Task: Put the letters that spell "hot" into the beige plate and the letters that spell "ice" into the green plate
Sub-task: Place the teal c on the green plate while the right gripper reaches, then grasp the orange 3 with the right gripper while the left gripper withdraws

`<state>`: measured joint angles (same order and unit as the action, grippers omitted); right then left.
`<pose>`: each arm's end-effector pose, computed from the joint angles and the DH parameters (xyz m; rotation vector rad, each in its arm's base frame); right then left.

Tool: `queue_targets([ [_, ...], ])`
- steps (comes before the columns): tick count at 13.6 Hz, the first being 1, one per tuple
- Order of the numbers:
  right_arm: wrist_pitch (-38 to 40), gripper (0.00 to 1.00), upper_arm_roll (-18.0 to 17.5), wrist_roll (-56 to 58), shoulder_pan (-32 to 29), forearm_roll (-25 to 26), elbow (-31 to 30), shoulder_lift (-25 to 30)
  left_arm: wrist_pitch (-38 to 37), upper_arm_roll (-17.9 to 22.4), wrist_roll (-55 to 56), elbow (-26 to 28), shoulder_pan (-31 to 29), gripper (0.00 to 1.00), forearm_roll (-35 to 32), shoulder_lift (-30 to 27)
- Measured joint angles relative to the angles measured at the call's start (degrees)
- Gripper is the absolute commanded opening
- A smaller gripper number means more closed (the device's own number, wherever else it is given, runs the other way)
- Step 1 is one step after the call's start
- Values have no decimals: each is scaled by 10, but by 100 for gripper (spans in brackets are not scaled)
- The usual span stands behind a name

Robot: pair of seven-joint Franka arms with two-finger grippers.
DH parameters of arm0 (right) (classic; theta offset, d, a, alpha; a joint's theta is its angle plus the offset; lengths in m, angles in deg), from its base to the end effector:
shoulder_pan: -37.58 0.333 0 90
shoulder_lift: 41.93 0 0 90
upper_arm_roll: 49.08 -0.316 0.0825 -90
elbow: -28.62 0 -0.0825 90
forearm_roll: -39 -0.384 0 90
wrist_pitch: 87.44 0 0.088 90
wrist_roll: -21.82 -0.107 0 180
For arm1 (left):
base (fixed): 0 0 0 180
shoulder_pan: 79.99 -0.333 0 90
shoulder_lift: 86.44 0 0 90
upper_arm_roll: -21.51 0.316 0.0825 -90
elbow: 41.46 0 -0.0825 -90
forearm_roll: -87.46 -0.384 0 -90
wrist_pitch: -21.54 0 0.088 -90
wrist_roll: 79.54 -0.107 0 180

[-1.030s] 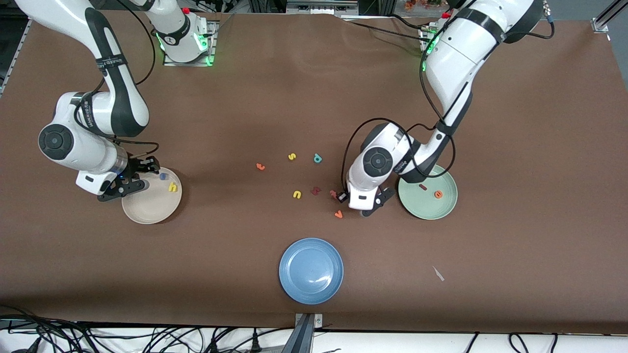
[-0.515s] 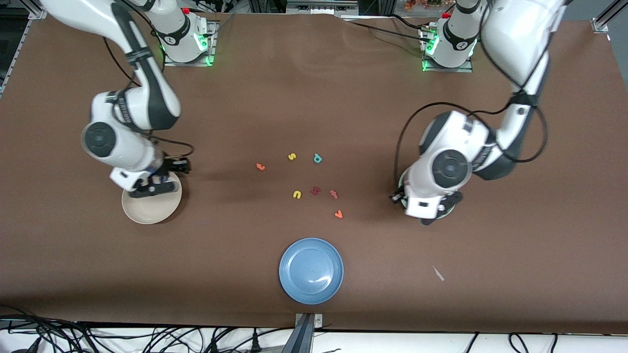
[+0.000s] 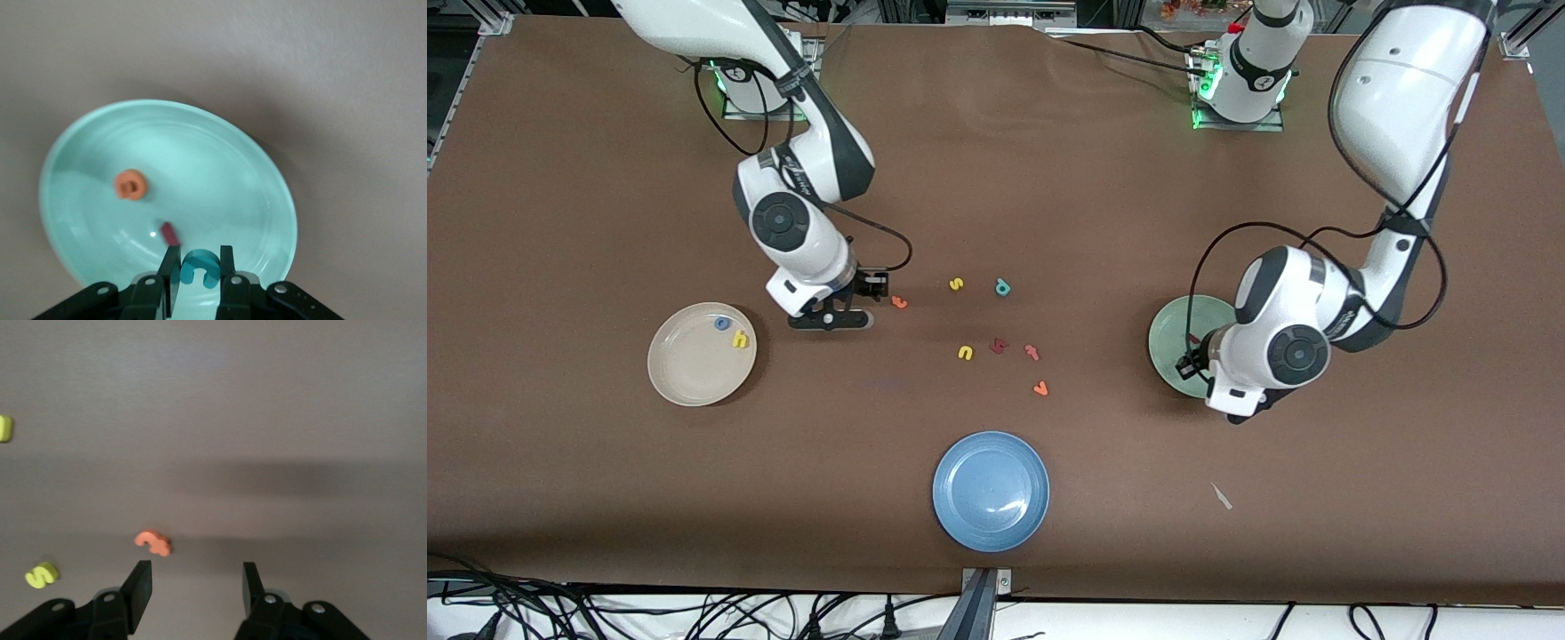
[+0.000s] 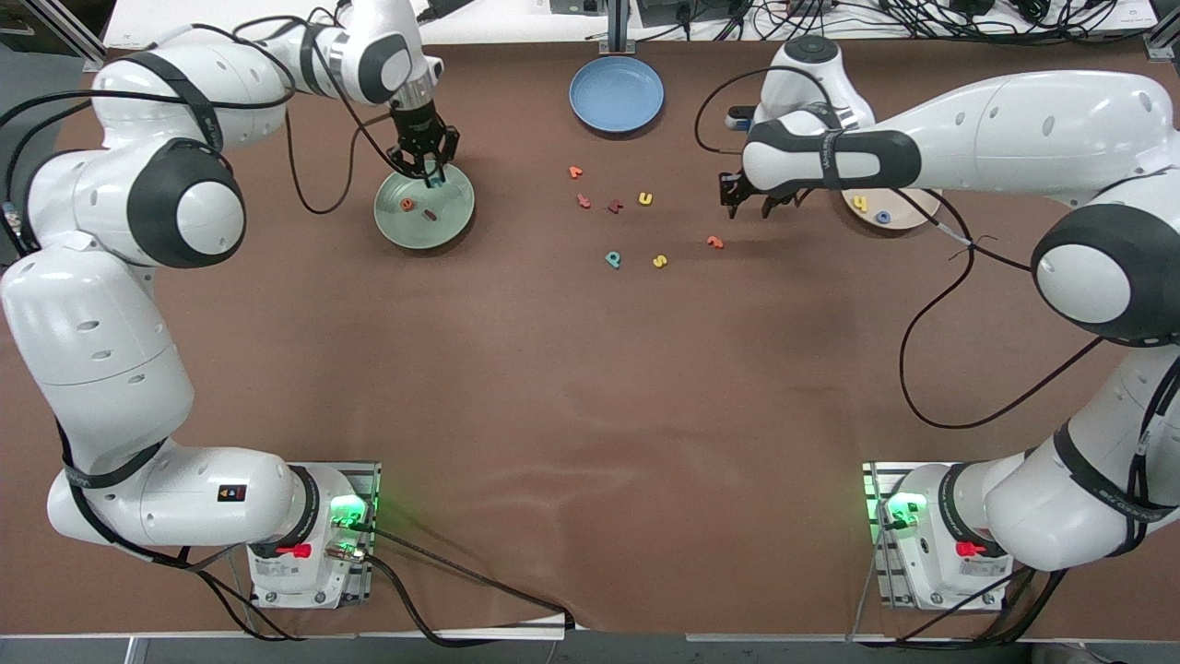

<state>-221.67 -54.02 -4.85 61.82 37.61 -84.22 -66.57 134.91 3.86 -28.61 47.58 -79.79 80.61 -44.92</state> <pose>0.5323 0.2958 0.2477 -3.1184 -0.0305 0.1151 0.6497 -0.1738 0.2169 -2.9326 -0.8450 0.4290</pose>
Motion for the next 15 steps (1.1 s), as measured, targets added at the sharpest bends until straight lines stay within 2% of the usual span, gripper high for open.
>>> queue_targets([
  [1,-11,63,0,-9,10,0,2,-8,3,0,2,0,4,45,0,9],
  [2,-23,63,0,-22,20,0,4,-18,4,0,3,0,5,79,0,15],
  [3,-38,63,0,-33,30,0,8,-30,5,0,4,0,5,100,0,17],
  [7,-75,63,0,-52,49,0,15,-70,6,0,2,-24,-5,100,0,2],
  [10,-75,63,4,-52,48,1,16,-72,-5,0,-12,-41,-25,100,0,-68],
  [15,-76,63,5,-52,48,2,11,-73,-105,2,-79,-55,-45,100,0,-181],
])
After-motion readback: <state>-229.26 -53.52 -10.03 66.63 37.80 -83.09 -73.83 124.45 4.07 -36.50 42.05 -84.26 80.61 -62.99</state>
